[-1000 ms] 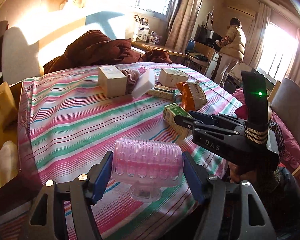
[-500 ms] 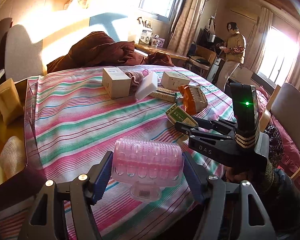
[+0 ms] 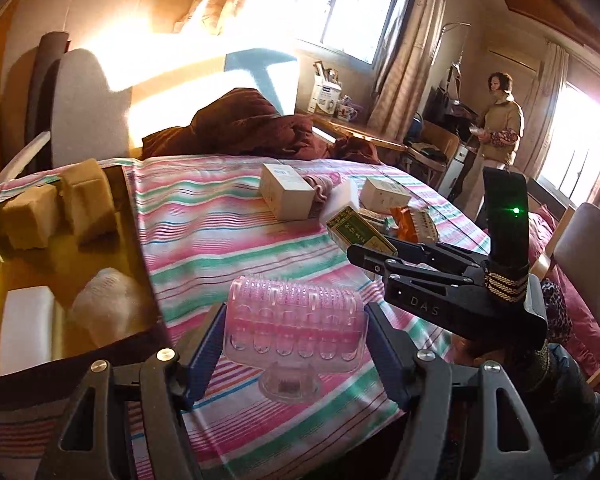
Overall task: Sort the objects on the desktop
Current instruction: 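Lift the pink curler and green box and carry them toward the gold tray, then lower the curler and green box into the tray and open both tools, then move both tools back to the objects on the cloth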
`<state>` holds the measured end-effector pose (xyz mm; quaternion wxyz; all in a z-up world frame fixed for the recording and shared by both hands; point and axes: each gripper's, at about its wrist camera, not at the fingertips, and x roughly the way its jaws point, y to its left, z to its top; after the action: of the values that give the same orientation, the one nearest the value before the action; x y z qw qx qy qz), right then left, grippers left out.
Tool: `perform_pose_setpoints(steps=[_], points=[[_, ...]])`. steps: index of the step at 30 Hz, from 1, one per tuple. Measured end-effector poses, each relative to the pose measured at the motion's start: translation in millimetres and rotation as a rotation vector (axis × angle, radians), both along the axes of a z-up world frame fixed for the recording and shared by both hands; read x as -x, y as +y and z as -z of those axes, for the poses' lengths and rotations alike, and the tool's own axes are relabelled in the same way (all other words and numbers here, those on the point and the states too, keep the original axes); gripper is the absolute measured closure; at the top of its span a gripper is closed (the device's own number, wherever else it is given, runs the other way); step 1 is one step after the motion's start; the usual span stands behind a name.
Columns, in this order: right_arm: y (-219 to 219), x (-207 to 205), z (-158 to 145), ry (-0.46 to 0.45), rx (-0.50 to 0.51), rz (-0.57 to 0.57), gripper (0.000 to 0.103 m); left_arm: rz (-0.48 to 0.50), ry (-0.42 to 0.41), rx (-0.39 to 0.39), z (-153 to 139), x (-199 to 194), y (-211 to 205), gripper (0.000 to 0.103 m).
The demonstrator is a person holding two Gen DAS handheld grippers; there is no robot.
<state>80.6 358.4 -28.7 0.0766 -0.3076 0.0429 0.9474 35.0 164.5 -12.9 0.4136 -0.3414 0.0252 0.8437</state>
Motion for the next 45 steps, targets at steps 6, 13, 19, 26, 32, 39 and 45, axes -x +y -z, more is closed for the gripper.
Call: perform_pose_setpoints(steps=[6,13,19,26,32,39,45], points=[[-65.0,37.6,-18.4,0.031,0.031,-0.207,0.062,-0.202,0.020,0.003,-8.3,33.6,-69.0,0.034],[-136.1,87.4,-23.3,-0.002,0.055,-0.396,0.062,-0.423,0.008,0.046,-1.7,73.1,-145.4,0.034],[-167.1,139.4,-17.1,-0.080,0.083,-0.445,0.062,-0.502,0.003,0.124,10.1,105.8,-170.9,0.034],[-178.6,192.0,5.8,-0.192,0.073,-0.399,0.061,-0.545,-0.039,0.229,30.9,142.3,-178.3,0.034],[-164.8,188.9,5.9,-0.164,0.139,-0.380,0.056,-0.545,-0.062,0.177,36.2,140.4,-187.7,0.033],[-155.0,170.6,-2.9,-0.111,0.181,-0.370,0.050,-0.569,-0.037,0.083,19.7,118.9,-193.5,0.033],[-131.0,135.0,-12.6,-0.031,0.188,-0.310,0.044,-0.477,0.000,0.016,1.1,98.8,-173.1,0.033]])
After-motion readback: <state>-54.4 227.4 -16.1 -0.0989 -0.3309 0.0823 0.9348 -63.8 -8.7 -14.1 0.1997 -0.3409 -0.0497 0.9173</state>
